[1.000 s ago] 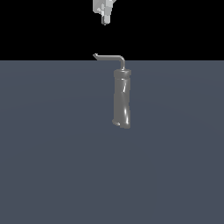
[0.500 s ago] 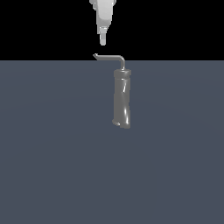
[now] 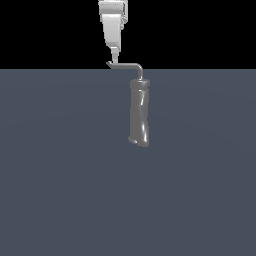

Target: Turn on the faucet by rotating a designated handle.

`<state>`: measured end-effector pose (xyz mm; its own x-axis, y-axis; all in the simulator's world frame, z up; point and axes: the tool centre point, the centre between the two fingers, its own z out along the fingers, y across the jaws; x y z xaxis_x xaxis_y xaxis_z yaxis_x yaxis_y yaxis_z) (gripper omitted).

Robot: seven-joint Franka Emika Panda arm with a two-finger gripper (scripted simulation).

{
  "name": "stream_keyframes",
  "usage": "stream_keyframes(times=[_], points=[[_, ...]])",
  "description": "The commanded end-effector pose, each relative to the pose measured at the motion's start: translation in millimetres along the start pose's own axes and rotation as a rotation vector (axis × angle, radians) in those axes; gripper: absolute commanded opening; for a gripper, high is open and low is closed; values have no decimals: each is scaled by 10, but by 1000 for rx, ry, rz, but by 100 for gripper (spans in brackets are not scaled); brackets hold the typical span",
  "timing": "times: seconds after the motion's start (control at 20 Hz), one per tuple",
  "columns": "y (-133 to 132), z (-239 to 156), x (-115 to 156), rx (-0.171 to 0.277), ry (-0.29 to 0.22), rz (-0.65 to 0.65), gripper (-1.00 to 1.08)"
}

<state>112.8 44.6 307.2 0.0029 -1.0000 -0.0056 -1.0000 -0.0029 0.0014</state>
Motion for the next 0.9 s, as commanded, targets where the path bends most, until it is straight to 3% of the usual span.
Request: stream_keyframes(times=[0.0,0.4,0.85], points=[[-36,45,-12,1,4,19,-100],[-52,72,-20,1,6,28,-100],[160,74,-40,1,6,28,-100]])
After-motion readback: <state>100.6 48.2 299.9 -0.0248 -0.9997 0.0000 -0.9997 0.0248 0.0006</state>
